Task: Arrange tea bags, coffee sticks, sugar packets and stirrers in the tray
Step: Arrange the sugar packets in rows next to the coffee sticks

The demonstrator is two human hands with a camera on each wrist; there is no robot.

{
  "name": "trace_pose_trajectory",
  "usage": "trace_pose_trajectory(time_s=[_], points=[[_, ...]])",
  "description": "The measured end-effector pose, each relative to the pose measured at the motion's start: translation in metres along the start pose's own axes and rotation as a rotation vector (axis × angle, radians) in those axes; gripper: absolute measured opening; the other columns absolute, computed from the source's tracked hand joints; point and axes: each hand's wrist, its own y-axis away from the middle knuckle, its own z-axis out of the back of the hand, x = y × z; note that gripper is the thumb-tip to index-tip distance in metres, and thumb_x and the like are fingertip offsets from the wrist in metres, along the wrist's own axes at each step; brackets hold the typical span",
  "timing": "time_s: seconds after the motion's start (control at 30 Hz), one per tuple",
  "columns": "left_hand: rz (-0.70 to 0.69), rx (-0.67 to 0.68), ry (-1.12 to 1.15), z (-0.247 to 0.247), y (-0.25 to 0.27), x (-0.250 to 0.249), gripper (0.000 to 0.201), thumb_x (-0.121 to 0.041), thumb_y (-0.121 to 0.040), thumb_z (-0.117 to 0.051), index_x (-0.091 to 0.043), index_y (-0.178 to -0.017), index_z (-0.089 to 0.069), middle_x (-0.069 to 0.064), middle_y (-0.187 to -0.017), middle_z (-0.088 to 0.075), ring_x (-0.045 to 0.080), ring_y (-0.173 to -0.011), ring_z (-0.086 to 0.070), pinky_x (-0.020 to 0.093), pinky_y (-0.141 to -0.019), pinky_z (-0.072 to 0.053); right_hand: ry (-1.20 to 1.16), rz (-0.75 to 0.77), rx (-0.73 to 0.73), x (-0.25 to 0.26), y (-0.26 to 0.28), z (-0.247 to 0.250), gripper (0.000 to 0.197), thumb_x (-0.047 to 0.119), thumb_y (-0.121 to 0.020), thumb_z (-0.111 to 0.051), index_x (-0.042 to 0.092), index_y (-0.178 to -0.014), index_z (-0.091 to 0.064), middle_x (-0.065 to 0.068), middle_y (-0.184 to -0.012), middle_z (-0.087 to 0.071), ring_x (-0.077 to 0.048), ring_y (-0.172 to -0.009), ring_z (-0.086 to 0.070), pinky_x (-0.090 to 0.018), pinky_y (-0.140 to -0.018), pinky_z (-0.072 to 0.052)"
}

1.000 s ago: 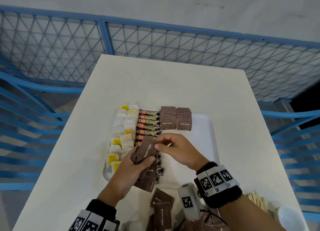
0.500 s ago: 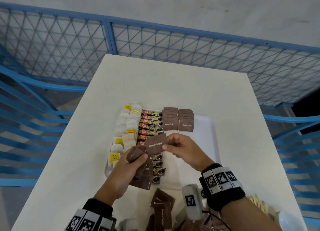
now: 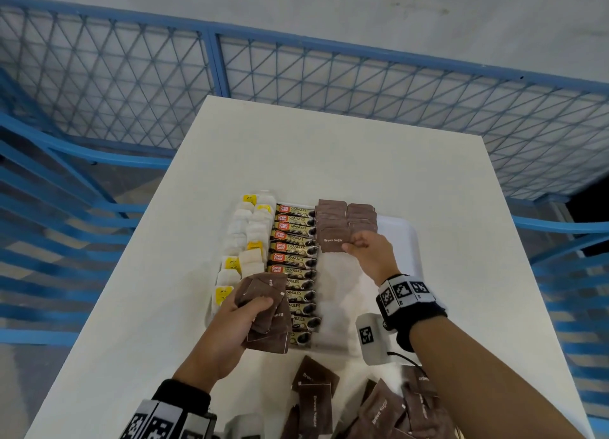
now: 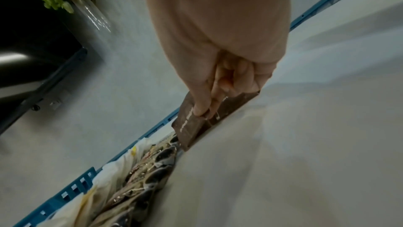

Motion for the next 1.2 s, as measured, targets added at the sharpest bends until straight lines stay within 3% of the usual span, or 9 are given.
trace_pose_trajectory(time_s=[0.13, 0.27, 0.33, 0.43, 0.67, 0.87, 0.97, 1.1, 1.2], points=[[0.015, -0.004, 0.004, 0.002, -0.002, -0.001, 0.035, 0.000, -0.090, -0.050, -0.016, -0.120, -0.058, 0.011, -0.096, -0.068, 0.026, -0.081, -0.066, 0.032, -0.058, -0.055, 0.020, -0.003, -0.010, 0.002, -0.003, -0.005, 0.017, 0.013, -0.081, -0.070, 0.005, -0.094, -0.064, -0.003, -0.082, -0.060, -0.016, -0.081, -0.053, -0.018, -0.067, -0.040], [0.028, 0.003, -0.003, 0.003, -0.003, -0.001, 0.037, 0.000, -0.090, -0.049, -0.015, -0.123, -0.056, 0.010, -0.092, -0.067, 0.024, -0.078, -0.065, 0.031, -0.057, -0.054, 0.103, 0.016, -0.046, 0.002, -0.002, -0.011, 0.011, 0.017, -0.083, -0.068, 0.010, -0.086, -0.060, 0.008, -0.070, -0.053, -0.013, -0.077, -0.052, -0.020, -0.070, -0.038], [0.029, 0.007, -0.005, 0.002, -0.003, -0.001, 0.037, 0.000, -0.090, -0.049, -0.015, -0.123, -0.056, 0.009, -0.091, -0.067, 0.023, -0.077, -0.065, 0.031, -0.057, -0.053, 0.132, 0.017, -0.060, 0.001, -0.002, -0.014, 0.011, 0.020, -0.084, -0.067, 0.012, -0.083, -0.059, 0.005, -0.072, -0.055, -0.013, -0.077, -0.052, -0.020, -0.070, -0.037], [0.030, 0.008, -0.003, 0.000, -0.004, -0.003, 0.036, 0.000, -0.090, -0.049, -0.015, -0.122, -0.057, 0.008, -0.090, -0.068, 0.022, -0.076, -0.066, 0.031, -0.057, -0.054, 0.157, 0.021, -0.070, 0.000, -0.003, -0.017, 0.014, 0.020, -0.084, -0.067, 0.008, -0.088, -0.061, 0.001, -0.078, -0.057, -0.013, -0.077, -0.052, -0.021, -0.070, -0.037], [0.036, 0.015, 0.017, -0.003, -0.003, -0.007, 0.036, 0.001, -0.090, -0.049, -0.014, -0.122, -0.057, 0.011, -0.095, -0.069, 0.026, -0.082, -0.067, 0.035, -0.063, -0.056, 0.117, 0.038, -0.118, 0.000, -0.005, -0.018, 0.019, 0.017, -0.082, -0.069, 0.008, -0.091, -0.055, 0.008, -0.067, -0.048, -0.016, -0.074, -0.052, -0.023, -0.069, -0.040], [0.043, 0.034, 0.077, -0.007, 0.000, -0.011, 0.035, 0.004, -0.090, -0.045, -0.010, -0.120, -0.058, 0.012, -0.093, -0.069, 0.024, -0.076, -0.068, 0.036, -0.058, -0.058, 0.086, 0.091, -0.122, 0.008, 0.006, -0.019, 0.023, 0.021, -0.084, -0.067, 0.009, -0.097, -0.053, 0.003, -0.072, -0.052, -0.017, -0.076, -0.052, -0.022, -0.067, -0.040], [0.036, 0.021, 0.093, -0.011, 0.000, -0.012, 0.035, 0.004, -0.091, -0.046, -0.012, -0.120, -0.057, 0.011, -0.094, -0.069, 0.021, -0.075, -0.068, 0.031, -0.052, -0.055, 0.056, 0.151, -0.025, 0.025, 0.027, -0.020, 0.019, 0.026, -0.089, -0.061, 0.010, -0.098, -0.058, 0.004, -0.083, -0.058, -0.010, -0.078, -0.053, -0.008, -0.060, -0.038], [0.034, 0.018, 0.095, -0.015, 0.002, -0.013, 0.034, 0.004, -0.091, -0.047, -0.013, -0.119, -0.056, 0.010, -0.095, -0.068, 0.021, -0.076, -0.067, 0.030, -0.051, -0.055, 0.007, 0.195, 0.326, 0.048, 0.061, -0.018, 0.021, 0.037, -0.093, -0.051, 0.018, -0.096, -0.060, 0.013, -0.081, -0.057, 0.003, -0.072, -0.051, -0.008, -0.065, -0.038], [0.023, 0.049, 0.059, -0.016, 0.003, -0.014, 0.030, 0.002, -0.091, -0.047, -0.014, -0.112, -0.060, 0.011, -0.092, -0.069, 0.020, -0.074, -0.069, 0.033, -0.055, -0.058, -0.107, 0.217, 0.500, 0.052, 0.076, -0.019, 0.014, 0.030, -0.089, -0.059, 0.020, -0.098, -0.065, 0.014, -0.085, -0.062, 0.010, -0.069, -0.053, -0.006, -0.069, -0.041]])
